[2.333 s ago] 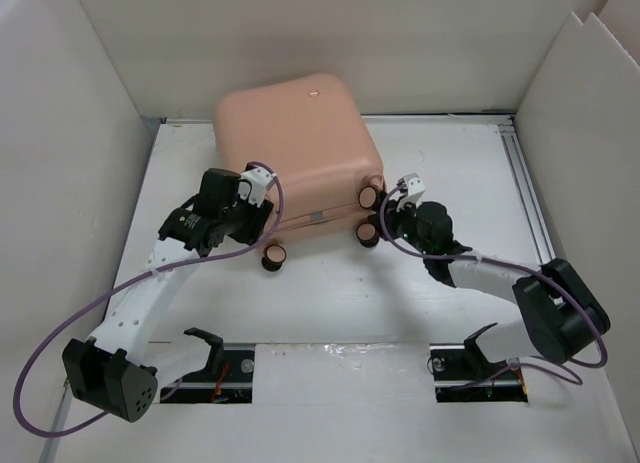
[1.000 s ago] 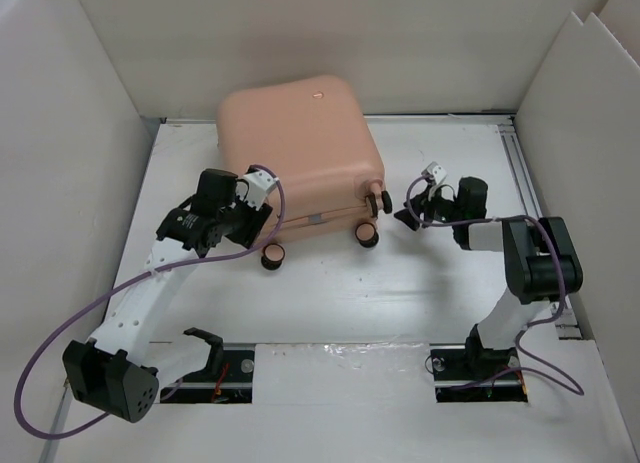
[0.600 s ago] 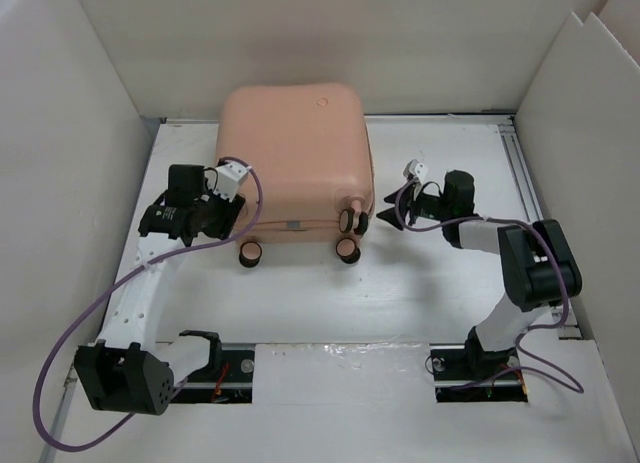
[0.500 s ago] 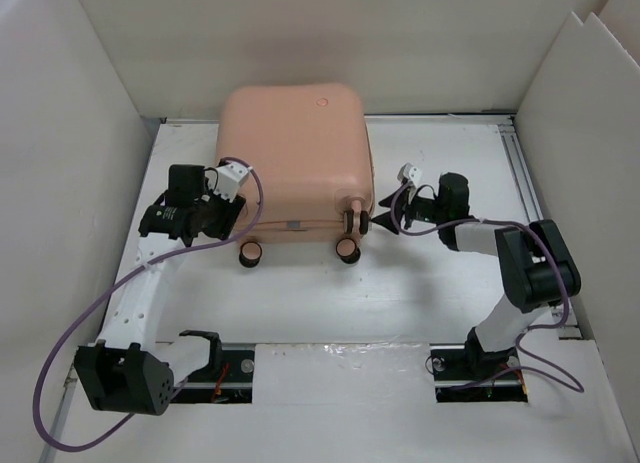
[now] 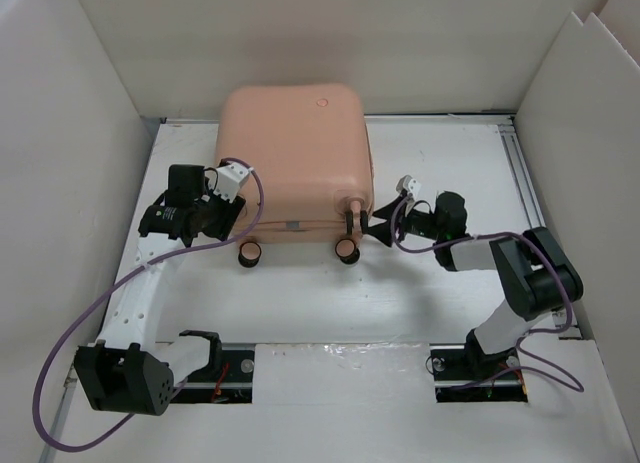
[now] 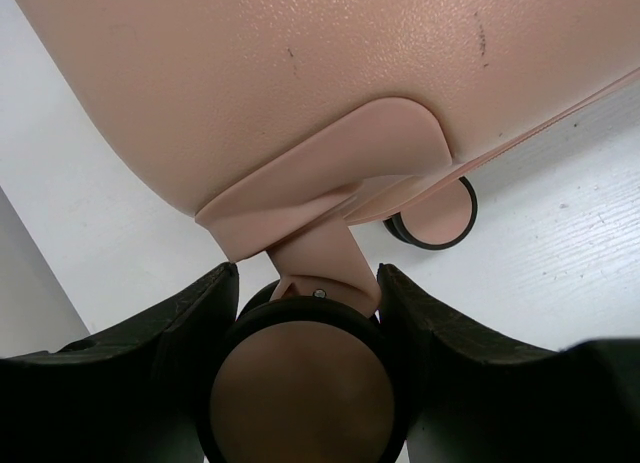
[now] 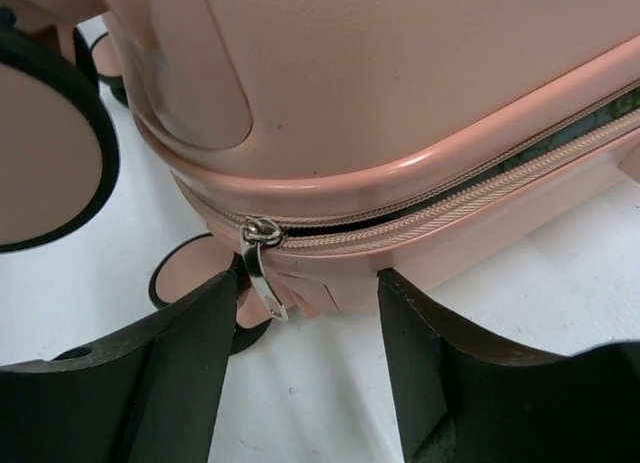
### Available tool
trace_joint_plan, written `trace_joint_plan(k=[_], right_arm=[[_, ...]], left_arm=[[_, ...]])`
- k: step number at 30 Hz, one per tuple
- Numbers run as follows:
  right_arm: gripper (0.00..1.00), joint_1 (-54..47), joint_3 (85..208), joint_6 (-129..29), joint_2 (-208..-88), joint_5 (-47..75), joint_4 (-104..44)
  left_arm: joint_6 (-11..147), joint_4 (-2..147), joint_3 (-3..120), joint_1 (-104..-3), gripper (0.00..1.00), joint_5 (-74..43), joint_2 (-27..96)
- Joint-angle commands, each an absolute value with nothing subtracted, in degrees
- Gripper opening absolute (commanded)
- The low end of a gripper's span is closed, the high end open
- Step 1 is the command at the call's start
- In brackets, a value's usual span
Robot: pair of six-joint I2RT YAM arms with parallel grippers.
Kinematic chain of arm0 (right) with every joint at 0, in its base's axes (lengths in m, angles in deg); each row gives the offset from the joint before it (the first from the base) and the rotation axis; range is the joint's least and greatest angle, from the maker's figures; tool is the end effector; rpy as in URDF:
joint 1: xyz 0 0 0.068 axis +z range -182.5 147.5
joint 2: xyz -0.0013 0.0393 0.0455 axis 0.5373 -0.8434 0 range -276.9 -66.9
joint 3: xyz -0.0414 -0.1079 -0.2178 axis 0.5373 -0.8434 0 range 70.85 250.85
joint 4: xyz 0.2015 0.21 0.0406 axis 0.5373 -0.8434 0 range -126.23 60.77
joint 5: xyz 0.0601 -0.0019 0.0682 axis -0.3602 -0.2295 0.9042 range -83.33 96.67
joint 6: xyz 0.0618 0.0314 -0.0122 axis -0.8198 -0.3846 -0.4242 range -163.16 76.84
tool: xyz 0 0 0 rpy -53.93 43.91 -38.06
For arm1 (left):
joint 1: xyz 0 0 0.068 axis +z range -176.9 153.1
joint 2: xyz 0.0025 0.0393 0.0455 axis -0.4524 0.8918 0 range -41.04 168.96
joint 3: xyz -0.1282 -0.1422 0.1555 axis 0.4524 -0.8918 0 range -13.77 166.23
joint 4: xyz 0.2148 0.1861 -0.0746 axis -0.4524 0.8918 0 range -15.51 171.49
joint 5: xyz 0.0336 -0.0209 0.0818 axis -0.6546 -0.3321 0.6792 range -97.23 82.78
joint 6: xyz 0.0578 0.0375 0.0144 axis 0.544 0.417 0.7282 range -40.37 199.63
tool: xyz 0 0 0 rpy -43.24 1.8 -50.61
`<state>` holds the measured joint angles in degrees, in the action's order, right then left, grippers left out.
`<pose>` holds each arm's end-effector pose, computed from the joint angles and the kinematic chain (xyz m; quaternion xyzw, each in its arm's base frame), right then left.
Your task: Pack the luggage
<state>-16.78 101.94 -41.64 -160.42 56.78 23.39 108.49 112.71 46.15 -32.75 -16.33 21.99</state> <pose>0.3022 0.1310 0.1111 -0.3735 0.6442 0.3937 0.5389 0.2905 -0.0388 0.2830 0.3022 0.8571 0.0111 0.4170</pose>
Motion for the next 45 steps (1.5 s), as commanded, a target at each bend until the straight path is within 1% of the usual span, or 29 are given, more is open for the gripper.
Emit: trace_joint_plan(k=[1, 3, 6, 7, 8, 9, 11, 12, 15, 16, 17, 19, 20, 22, 24, 29, 33, 36, 37, 38, 40, 41, 45], right_arm=[[0.63, -14.23, 102.49, -46.76, -161.21, 55.73, 34.06], [0.63, -12.73, 101.1, -46.76, -159.03, 53.61, 32.47], [0.63, -9.49, 98.72, -45.28, -154.21, 44.93, 29.76], [0.63, -8.17, 98.19, -44.23, -152.79, 41.77, 27.91], [0.63, -6.68, 98.19, -42.91, -151.64, 35.74, 25.81], [0.63, -3.53, 98.97, -41.76, -150.59, 32.63, 20.39], [0.63, -0.87, 100.3, -39.56, -149.08, 25.09, 16.92], [0.63, 0.18, 100.3, -39.56, -148.56, 22.86, 16.91], [0.59, 2.3, 100.3, -40.78, -148.55, 16.54, 17.78], [0.57, 2.3, 99.69, -41.31, -148.55, 15.47, 19.27], [0.5, 2.3, 99.07, -42.36, -148.55, 14.33, 19.89], [0.4, 2.3, 98.46, -42.98, -148.03, 12.91, 22.44], [0.29, 2.82, 98.45, -42.98, -148.03, 12.39, 23.14], [0.22, 2.83, 97.75, -42.98, -148.03, 12.38, 24.64], [0.17, 2.83, 97.05, -43.51, -146.89, 13.0, 26.48], [0.17, 2.83, 95.9, -42.99, -145.04, 15.62, 27.1], [0.19, 0.9, 94.76, -42.98, -143.54, 16.69, 25.71], [0.27, 0.19, 94.76, -42.98, -142.84, 16.69, 24.56], [0.32, -0.42, 94.76, -42.98, -142.84, 17.21, 24.55], [0.45, -0.42, 94.76, -42.98, -142.84, 17.22, 24.55], [0.52, -0.42, 94.76, -42.98, -142.84, 18.0, 24.55], [0.54, -0.42, 95.54, -42.98, -143.62, 18.53, 24.03], [0.54, 0.8, 97.48, -42.98, -145.12, 17.22, 21.84]], left_arm=[[109.34, 116.85, 46.87, -32.08, 0.0, -15.49, 20.48], [109.34, 116.85, 46.87, -32.08, 0.0, -15.49, 20.48], [109.34, 116.85, 46.87, -32.08, 0.0, -16.01, 20.48], [109.34, 116.85, 46.87, -32.08, 0.0, -16.01, 20.48], [109.34, 116.85, 46.87, -32.08, 0.0, -16.01, 20.48], [109.34, 116.85, 46.87, -32.08, 0.0, -16.01, 20.48], [109.34, 116.33, 46.87, -32.08, 0.0, -16.01, 21.01], [109.34, 116.33, 46.87, -32.08, 0.0, -16.01, 21.01], [109.34, 116.33, 46.87, -32.08, 0.0, -16.54, 22.15], [109.34, 116.33, 46.87, -32.08, 0.0, -16.54, 22.15], [109.34, 116.33, 46.87, -32.08, 0.0, -16.54, 22.15], [109.34, 116.33, 46.87, -32.08, 0.0, -16.54, 22.15], [109.34, 116.33, 46.87, -32.08, 0.0, -16.54, 22.15], [109.34, 116.33, 46.87, -32.08, 0.0, -16.54, 22.15], [109.34, 116.33, 46.87, -32.08, 0.0, -16.54, 21.63], [109.34, 116.33, 46.26, -32.08, 0.0, -16.54, 21.63], [109.34, 116.33, 46.26, -32.08, 0.0, -16.54, 21.63], [109.34, 115.8, 46.26, -32.08, 0.0, -16.54, 21.63], [109.34, 115.8, 46.26, -32.08, 0.0, -16.54, 21.63], [109.34, 115.8, 46.26, -32.08, 0.0, -17.06, 21.63], [109.34, 115.8, 46.26, -32.08, 0.0, -17.07, 21.63], [109.34, 115.8, 46.26, -32.08, 0.0, -17.07, 21.63], [109.34, 115.8, 46.26, -32.08, 0.0, -17.07, 21.63]])
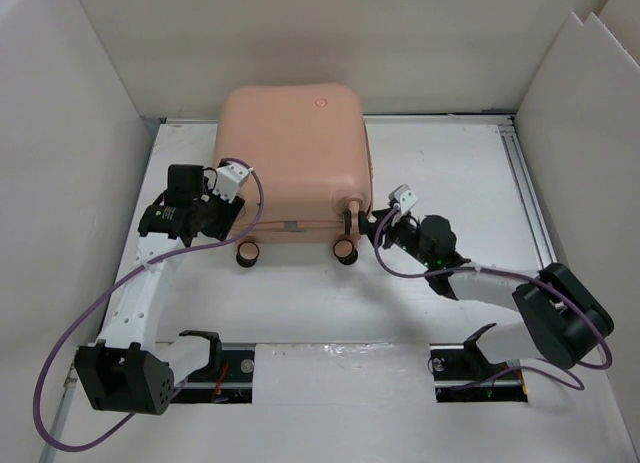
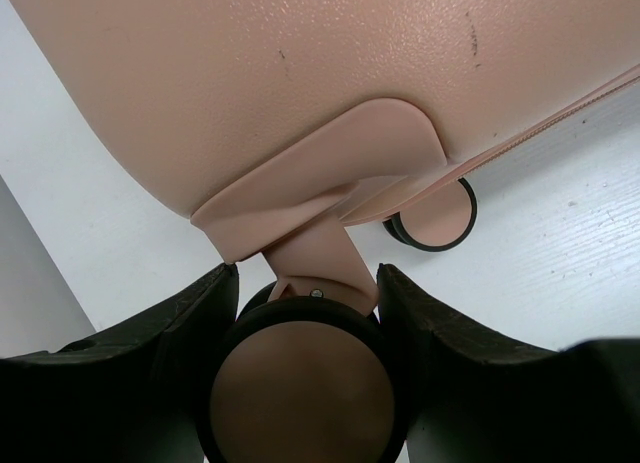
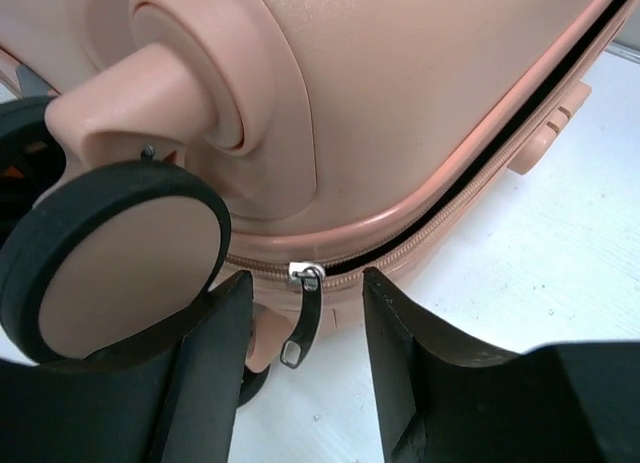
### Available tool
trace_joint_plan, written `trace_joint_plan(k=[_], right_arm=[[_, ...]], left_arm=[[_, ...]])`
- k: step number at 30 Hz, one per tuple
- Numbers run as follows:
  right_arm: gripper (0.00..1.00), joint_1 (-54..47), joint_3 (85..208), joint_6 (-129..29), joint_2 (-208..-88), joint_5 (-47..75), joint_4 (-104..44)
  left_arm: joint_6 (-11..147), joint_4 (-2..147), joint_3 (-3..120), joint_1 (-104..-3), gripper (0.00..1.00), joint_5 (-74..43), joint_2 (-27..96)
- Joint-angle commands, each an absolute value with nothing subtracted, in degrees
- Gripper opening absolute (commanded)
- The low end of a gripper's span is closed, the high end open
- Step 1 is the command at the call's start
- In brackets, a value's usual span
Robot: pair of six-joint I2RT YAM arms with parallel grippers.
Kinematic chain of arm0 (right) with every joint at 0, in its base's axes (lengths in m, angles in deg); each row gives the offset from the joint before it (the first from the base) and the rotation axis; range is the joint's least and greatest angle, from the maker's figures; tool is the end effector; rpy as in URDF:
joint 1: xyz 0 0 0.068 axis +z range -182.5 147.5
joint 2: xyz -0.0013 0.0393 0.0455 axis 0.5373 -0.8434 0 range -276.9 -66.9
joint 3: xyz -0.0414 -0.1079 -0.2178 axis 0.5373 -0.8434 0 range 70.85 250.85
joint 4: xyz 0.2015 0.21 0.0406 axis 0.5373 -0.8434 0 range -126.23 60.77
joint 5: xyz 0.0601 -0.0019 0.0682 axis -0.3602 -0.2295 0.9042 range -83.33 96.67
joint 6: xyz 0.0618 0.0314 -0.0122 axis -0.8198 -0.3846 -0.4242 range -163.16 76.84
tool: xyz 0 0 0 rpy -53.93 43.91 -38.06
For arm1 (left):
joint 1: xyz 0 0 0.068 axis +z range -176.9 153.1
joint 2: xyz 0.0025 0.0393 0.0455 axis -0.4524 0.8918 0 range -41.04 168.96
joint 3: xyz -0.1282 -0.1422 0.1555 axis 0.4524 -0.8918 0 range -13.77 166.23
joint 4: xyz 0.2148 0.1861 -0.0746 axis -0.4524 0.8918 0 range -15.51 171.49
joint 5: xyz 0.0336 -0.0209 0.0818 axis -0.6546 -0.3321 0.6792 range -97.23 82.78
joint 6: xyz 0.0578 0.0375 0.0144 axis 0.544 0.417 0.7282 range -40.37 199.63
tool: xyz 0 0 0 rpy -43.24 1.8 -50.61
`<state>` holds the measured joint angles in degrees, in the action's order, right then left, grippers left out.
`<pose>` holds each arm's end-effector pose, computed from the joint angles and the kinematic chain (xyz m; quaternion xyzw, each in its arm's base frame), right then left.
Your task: Pack the luggage
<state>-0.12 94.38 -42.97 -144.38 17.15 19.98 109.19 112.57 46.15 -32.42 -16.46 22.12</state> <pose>0.2577 0.1758 0.1433 -0.2648 0.6859 0.2516 0.6294 0.2913 -0.0373 0.2826 0.3053 0.8559 0.0138 0.4171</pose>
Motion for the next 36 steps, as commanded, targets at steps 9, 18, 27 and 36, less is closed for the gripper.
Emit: trace_joint_plan(k=[9, 18, 27, 36], right_arm=[[0.3, 2.04, 99.24, -42.37, -146.27, 14.49, 17.09], [0.47, -1.38, 97.48, -41.23, -146.88, 22.58, 16.56], [0.53, -2.53, 96.17, -42.28, -147.5, 22.49, 14.89], [0.54, -2.53, 96.69, -42.28, -148.03, 19.87, 12.78]], left_arm=[[109.86, 115.8, 46.26, -32.08, 0.0, -17.07, 21.63], [110.39, 115.8, 45.73, -32.08, 0.0, -16.54, 21.63], [110.39, 115.8, 45.73, -32.08, 0.0, -16.54, 22.15], [110.39, 115.8, 45.73, -32.08, 0.0, -16.54, 22.15]])
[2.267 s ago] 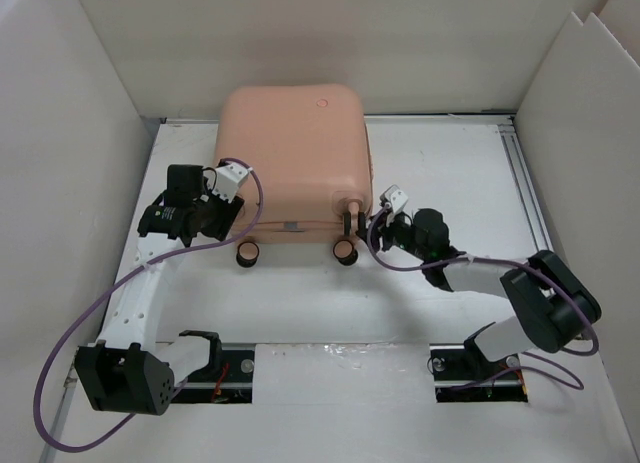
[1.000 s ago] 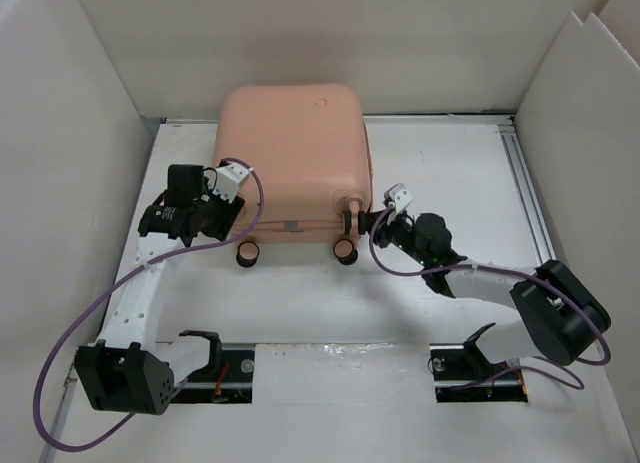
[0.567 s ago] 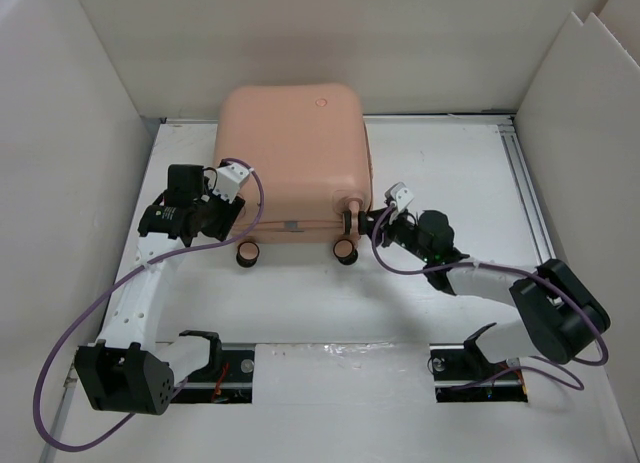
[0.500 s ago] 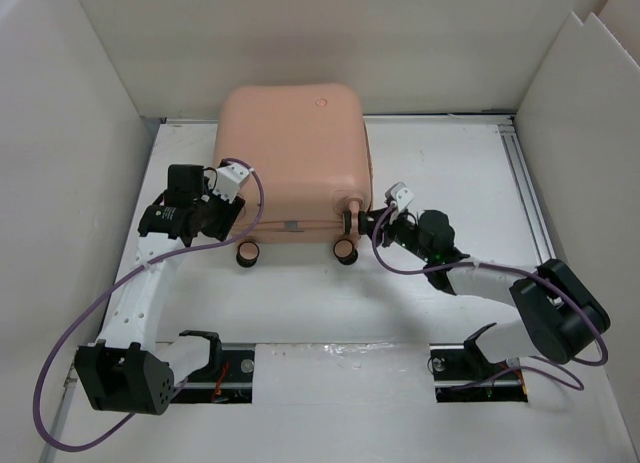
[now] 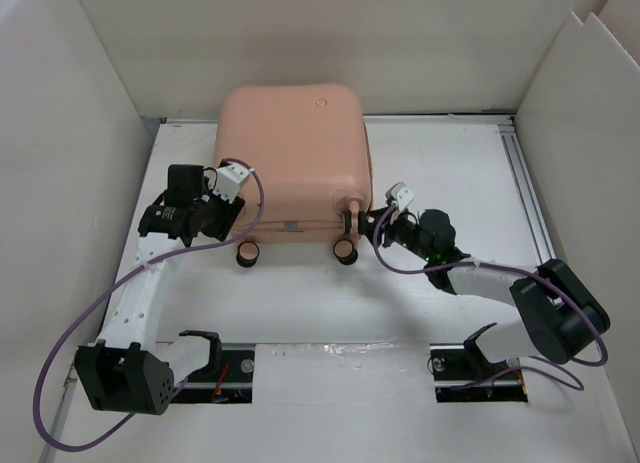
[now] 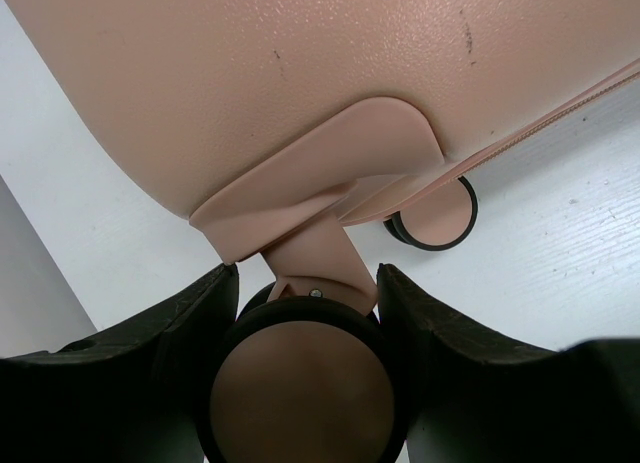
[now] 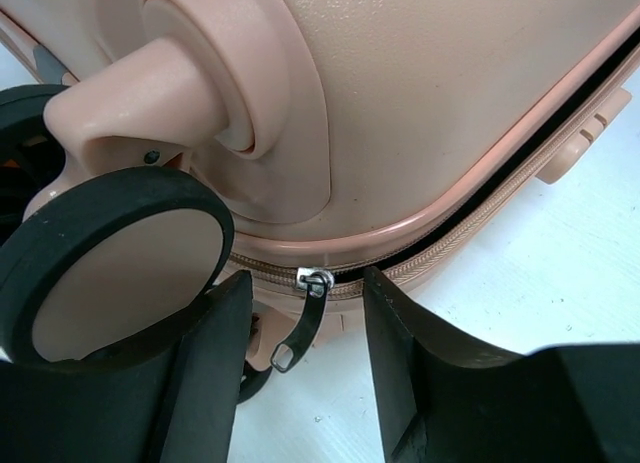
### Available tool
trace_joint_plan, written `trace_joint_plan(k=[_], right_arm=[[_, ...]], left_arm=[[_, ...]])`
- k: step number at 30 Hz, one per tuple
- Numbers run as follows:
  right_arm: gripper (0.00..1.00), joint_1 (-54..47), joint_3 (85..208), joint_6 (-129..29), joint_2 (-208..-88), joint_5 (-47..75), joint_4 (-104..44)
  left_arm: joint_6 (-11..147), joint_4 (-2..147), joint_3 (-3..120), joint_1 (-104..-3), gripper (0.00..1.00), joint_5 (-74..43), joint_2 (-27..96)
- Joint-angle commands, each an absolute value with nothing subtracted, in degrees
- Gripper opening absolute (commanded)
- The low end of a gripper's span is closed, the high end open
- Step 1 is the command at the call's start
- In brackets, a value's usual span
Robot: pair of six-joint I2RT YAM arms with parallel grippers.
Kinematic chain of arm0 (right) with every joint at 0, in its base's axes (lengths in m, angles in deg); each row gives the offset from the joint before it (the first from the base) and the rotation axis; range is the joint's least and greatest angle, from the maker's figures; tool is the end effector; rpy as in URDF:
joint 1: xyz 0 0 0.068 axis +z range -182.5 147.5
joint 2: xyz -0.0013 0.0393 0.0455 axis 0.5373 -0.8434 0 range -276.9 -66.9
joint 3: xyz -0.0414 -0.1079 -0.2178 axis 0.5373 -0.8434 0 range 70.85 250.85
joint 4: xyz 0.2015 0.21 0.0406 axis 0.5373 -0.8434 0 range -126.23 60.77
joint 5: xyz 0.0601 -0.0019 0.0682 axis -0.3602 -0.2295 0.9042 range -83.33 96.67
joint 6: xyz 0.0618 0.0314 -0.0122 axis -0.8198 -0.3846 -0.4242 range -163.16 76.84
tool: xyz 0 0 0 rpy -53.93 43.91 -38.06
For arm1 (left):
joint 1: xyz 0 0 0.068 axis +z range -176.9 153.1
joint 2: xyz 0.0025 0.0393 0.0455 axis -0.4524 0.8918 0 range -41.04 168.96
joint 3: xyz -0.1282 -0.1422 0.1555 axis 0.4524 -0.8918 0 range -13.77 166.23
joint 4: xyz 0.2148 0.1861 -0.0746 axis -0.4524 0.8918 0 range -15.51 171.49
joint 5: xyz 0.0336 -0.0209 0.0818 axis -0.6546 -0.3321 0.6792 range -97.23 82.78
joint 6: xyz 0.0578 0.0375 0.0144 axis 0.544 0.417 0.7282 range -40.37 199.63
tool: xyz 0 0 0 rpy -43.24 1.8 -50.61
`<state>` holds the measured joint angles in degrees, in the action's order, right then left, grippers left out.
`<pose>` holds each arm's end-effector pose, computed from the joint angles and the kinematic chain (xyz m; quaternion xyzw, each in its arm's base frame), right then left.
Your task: Pack the luggage
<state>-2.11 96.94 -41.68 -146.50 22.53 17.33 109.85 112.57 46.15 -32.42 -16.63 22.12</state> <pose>0.2681 0.1755 0.1418 -0.2915 0.6879 0.2640 0.6100 0.2912 -0.0375 0.2826 0.3108 0.8538 0.0149 0.4173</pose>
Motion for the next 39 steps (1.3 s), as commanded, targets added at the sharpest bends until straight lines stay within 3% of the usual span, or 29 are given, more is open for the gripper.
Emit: trace_joint_plan(k=[1, 7, 29, 32, 36, 38, 39], right_arm=[[0.54, -2.53, 96.08, -42.98, -147.5, 19.16, 12.78], [0.61, -2.53, 95.55, -43.51, -145.48, 17.48, 10.23], [0.57, -2.53, 101.18, -40.87, -147.5, 26.01, 13.74], [0.5, -2.53, 102.31, -40.87, -148.2, 25.48, 13.74], [0.22, -2.53, 102.32, -41.4, -149.43, 24.96, 14.7], [0.03, -2.53, 101.54, -42.1, -149.43, 23.56, 17.07], [0.03, -2.53, 101.01, -42.71, -148.65, 22.76, 17.08]], left_arm=[[110.39, 115.8, 45.73, -32.08, 0.0, -16.54, 22.15], [110.39, 115.8, 45.73, -32.08, 0.0, -17.06, 22.15], [110.39, 115.8, 45.2, -32.08, 0.0, -17.07, 22.68], [110.92, 115.8, 44.68, -32.08, 0.0, -16.54, 22.68], [110.92, 115.27, 44.68, -32.08, 0.0, -16.54, 22.68], [110.92, 115.27, 44.68, -32.08, 0.0, -15.85, 22.15], [110.92, 115.27, 44.68, -32.08, 0.0, -15.84, 22.15]])
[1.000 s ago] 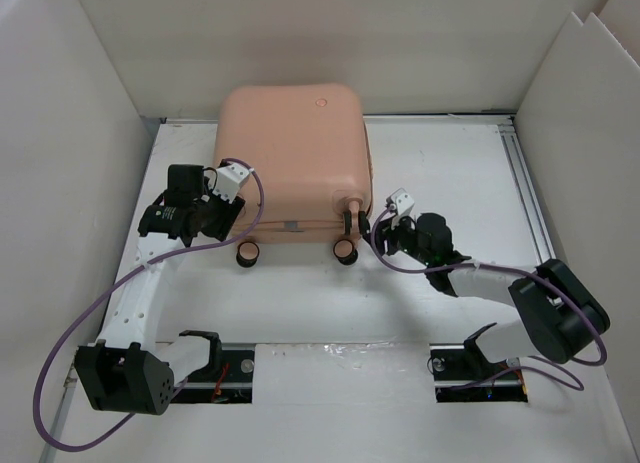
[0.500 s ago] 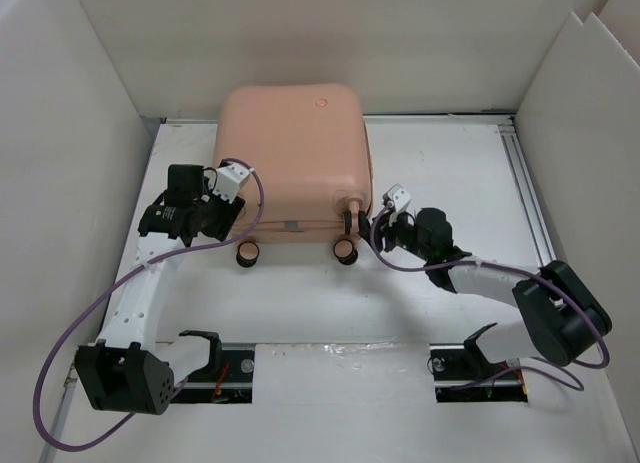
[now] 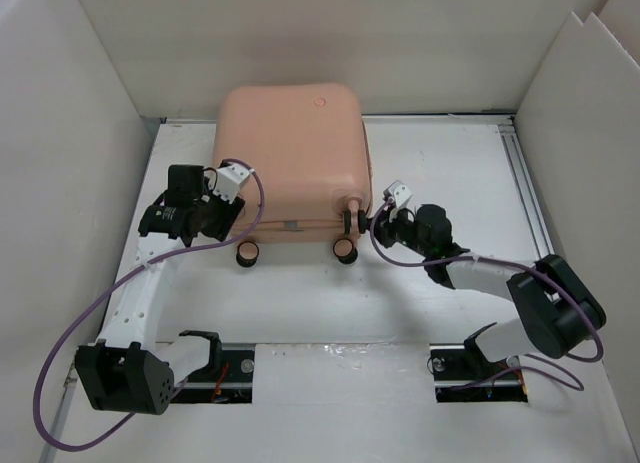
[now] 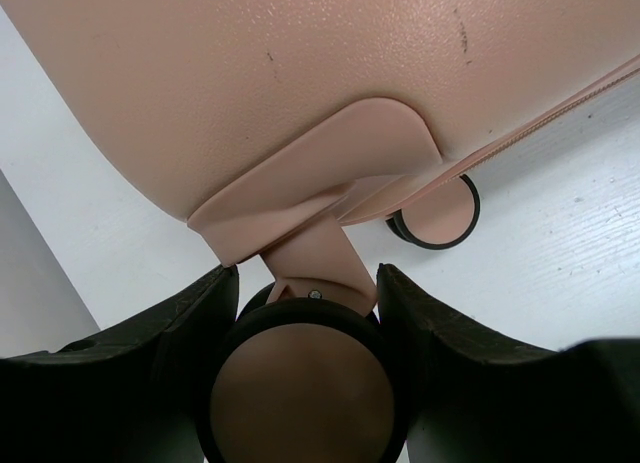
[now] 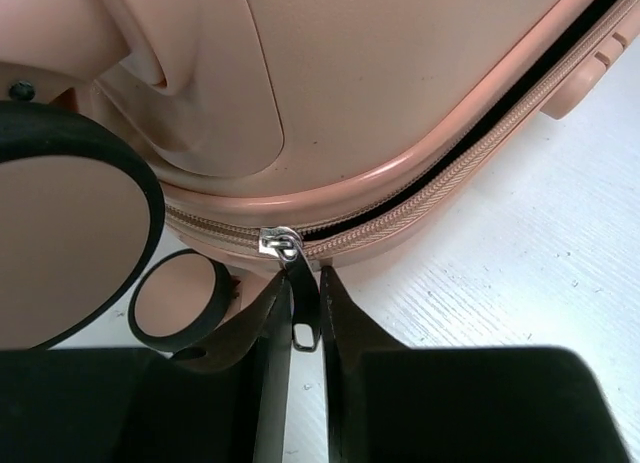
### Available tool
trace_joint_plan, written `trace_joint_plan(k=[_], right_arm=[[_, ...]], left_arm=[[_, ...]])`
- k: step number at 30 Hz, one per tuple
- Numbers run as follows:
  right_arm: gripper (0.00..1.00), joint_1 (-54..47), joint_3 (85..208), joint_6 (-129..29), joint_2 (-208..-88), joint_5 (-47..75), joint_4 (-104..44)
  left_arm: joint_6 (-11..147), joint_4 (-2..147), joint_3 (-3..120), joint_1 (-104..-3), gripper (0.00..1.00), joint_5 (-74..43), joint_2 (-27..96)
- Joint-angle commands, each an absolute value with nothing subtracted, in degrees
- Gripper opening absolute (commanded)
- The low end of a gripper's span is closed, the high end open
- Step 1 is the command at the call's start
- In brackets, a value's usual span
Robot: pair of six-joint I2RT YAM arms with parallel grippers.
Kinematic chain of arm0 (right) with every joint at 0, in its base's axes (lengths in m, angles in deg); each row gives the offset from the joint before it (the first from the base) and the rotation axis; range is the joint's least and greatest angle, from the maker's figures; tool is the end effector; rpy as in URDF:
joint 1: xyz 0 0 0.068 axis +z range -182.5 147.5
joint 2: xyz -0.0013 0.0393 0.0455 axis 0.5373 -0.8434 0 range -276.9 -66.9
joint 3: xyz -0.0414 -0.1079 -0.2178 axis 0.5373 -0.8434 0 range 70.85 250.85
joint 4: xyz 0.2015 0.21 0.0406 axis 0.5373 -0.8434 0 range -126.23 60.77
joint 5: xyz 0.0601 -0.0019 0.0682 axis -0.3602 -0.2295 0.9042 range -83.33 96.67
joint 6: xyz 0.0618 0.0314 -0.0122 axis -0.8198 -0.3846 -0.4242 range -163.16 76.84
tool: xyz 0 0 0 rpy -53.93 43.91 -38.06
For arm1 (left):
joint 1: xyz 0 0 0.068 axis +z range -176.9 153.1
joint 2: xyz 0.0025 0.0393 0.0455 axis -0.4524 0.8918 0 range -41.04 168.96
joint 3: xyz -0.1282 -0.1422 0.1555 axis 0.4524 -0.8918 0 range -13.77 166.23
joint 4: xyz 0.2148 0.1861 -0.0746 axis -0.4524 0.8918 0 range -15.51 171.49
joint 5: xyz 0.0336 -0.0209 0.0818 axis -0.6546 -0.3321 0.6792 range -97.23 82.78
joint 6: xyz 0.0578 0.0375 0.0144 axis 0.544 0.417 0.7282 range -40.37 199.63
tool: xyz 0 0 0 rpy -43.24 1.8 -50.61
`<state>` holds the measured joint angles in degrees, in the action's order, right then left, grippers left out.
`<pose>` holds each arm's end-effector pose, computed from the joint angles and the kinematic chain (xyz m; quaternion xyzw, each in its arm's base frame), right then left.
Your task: Pack the luggage
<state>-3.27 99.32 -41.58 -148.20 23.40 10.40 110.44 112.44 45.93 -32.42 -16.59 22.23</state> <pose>0.2768 0.1739 0.1317 -0.2931 0.7235 0.2576 0.5695 0.2916 -0.0375 0.2809 0.3152 0.8530 0.0170 0.4156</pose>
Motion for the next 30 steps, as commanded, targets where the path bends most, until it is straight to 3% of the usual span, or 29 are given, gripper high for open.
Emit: trace_joint_plan(k=[1, 12, 24, 30], right_arm=[[0.0, -2.53, 101.0, -42.72, -148.64, 21.71, 17.78], [0.0, -8.15, 107.76, -43.25, -145.92, -3.96, -0.14], [0.0, -12.02, 125.59, -38.85, -158.21, -6.77, -0.67], [0.0, -14.84, 140.25, -38.33, -172.77, 2.79, 3.11]], left_arm=[[110.92, 115.27, 44.68, -32.08, 0.0, -15.06, 22.15], [109.25, 114.66, 43.62, -32.08, 0.0, -9.77, 22.15], [111.45, 115.27, 44.67, -32.08, 0.0, -9.86, 23.21], [113.12, 115.8, 45.73, -32.08, 0.0, -10.92, 24.44]])
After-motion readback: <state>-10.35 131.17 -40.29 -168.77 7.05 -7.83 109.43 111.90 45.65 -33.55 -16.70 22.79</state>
